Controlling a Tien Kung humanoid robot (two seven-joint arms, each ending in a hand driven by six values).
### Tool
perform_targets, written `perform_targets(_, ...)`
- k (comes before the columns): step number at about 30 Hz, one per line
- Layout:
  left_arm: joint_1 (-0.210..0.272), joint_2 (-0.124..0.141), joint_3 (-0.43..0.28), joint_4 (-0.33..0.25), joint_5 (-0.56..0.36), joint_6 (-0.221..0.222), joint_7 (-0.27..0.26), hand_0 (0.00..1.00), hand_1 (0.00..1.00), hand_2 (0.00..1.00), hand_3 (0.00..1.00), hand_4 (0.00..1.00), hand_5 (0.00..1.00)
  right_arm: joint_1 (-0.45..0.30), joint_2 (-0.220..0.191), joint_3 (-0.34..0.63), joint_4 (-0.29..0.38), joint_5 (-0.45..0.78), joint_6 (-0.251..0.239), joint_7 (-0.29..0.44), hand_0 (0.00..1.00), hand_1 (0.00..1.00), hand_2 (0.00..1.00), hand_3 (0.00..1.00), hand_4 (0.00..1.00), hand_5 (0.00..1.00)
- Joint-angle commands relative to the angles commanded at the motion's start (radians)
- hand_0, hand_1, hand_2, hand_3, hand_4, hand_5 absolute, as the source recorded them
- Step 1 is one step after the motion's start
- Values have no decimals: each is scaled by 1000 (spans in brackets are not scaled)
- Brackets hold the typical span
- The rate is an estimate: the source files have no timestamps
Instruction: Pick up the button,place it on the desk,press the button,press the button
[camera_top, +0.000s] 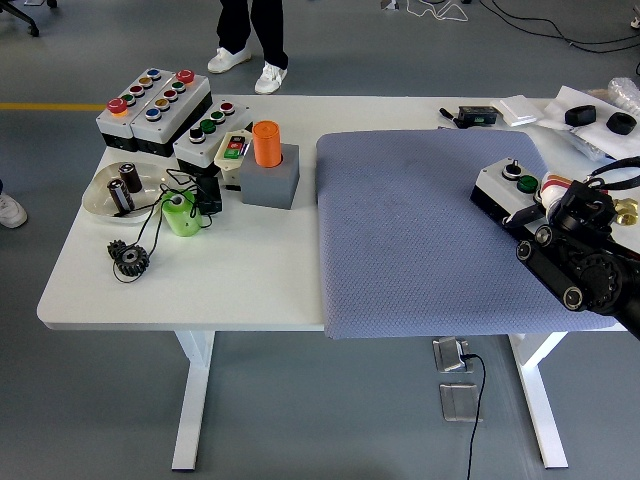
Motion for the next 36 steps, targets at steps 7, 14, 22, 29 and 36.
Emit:
perform_targets(7, 5, 0, -8, 0, 14, 1, 2, 655, 702, 724, 494, 321, 959, 1, -36, -45, 41, 48, -74, 42, 198, 57, 224, 376, 692, 180)
perform_targets(14, 7, 2, -3, 0, 6, -2, -2, 655, 702, 724, 495, 317, 955, -1, -121, -124, 142, 176, -94, 203, 169, 23, 200, 355, 626, 175)
perform_targets(22, 2, 4, -5, 0, -1, -3, -3, 655, 703, 724, 495, 319, 957, 41, -233, -257, 290, 221, 29, 484, 138, 2, 175, 325, 566, 171)
perform_targets(29, 2, 4, -7, 0, -2, -3, -4, 655, 702, 724, 495, 316, 953, 83, -268, -382, 321, 165, 59, 727, 119, 2, 155, 315, 526, 200)
perform_targets(36, 1, 3, -7, 0, 1, -2, -3, 655, 702, 724, 495, 316, 953, 90, -264, -425, 300, 129, 60, 838, 119, 2, 154, 312, 518, 204)
